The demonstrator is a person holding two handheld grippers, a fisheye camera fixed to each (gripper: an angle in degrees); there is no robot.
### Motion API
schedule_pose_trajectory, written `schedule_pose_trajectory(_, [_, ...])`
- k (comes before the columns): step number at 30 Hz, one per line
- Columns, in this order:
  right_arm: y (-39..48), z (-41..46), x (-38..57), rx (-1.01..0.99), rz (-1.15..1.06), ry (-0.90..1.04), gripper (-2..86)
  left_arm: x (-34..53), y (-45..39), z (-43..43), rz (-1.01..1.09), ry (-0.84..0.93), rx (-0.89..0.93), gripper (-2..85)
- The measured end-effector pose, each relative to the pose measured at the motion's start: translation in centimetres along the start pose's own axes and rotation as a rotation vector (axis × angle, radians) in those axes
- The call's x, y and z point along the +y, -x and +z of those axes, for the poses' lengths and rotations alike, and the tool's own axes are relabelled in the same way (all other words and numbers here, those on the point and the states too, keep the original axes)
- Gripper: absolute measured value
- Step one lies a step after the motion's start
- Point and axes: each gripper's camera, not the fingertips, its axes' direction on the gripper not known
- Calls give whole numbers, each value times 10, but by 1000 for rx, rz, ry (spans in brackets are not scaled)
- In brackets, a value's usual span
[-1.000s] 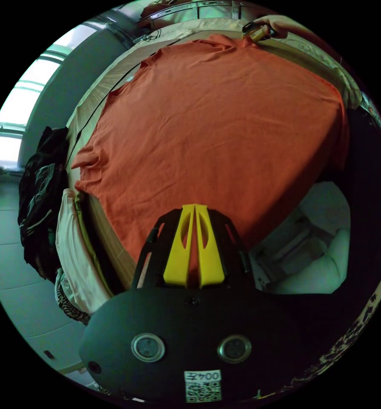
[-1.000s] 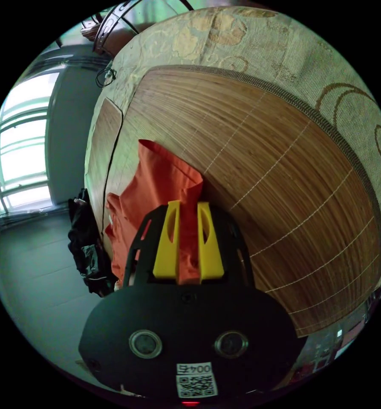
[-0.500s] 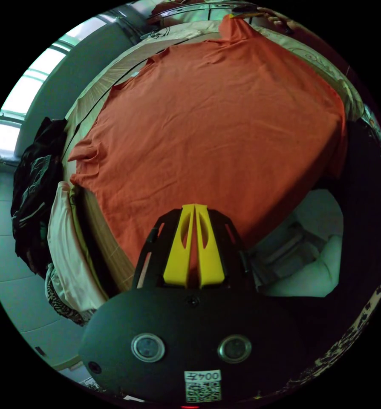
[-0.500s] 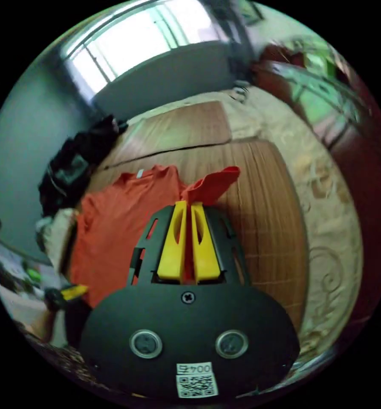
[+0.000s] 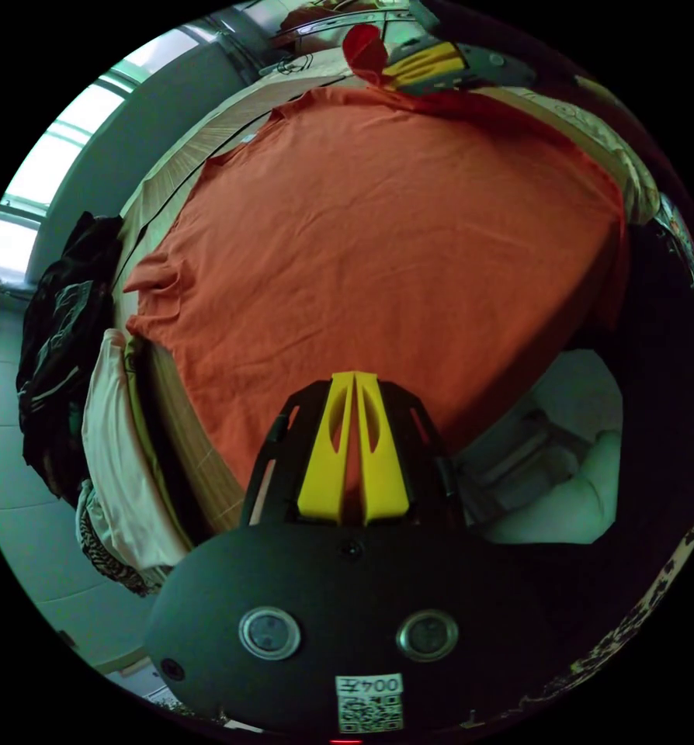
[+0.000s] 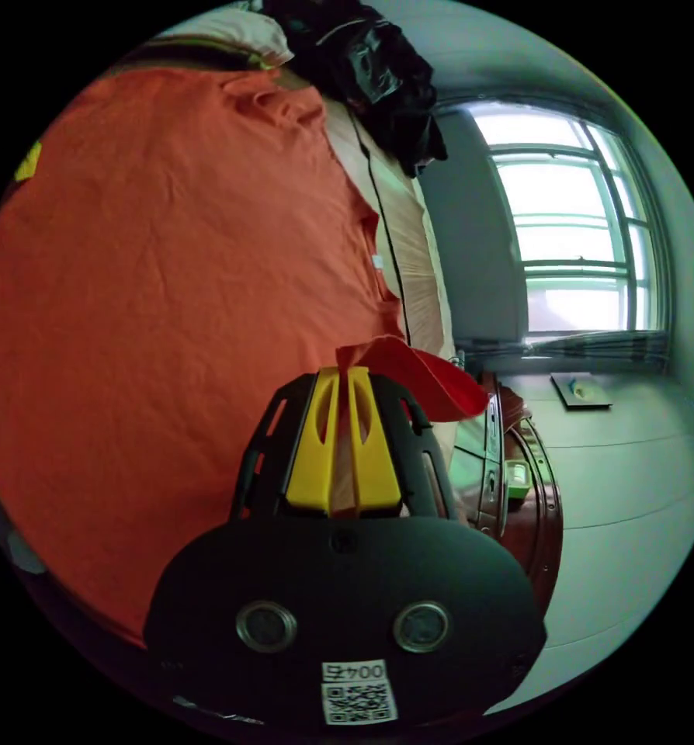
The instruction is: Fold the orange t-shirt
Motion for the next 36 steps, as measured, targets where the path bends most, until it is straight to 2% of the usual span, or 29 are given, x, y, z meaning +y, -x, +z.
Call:
schedule_pose_trajectory(3, [12,13,-1,-66,9,54,3,0,7,-1,-15,-5,14,9])
schedule_pose_trajectory(7, [6,16,8,-183,93,33,19,0,15,-2,-31,-9,28,10])
schedule_pose_trajectory(10, [-13,14,23,-317,246,-21,55,-1,20,-3,-42,-10,33,10])
schedule_pose_trajectory(12, [-35,14,40,-466,389,-48,111,-1,23,-4,-45,-9,32,10])
schedule_pose_trajectory(17, [-81,28,103,-694,743,-81,118,-3,29,-6,-29,0,13,10])
schedule_pose_trajectory(19, [-91,45,132,-714,847,-28,116,-3,31,-7,-26,3,11,10])
schedule_pose_trajectory(24, [-99,83,174,-668,833,158,112,-3,41,-9,-34,4,22,9])
schedule_pose_trajectory(28, [-114,101,197,-791,957,174,100,-6,54,-14,-55,40,64,9])
schedule_pose_trajectory(33, [-152,121,227,-896,1108,82,91,-14,78,-40,-153,-151,197,8])
schedule_pose_trajectory(36, [-182,150,243,-995,1236,60,90,-29,90,-41,-188,-227,152,8])
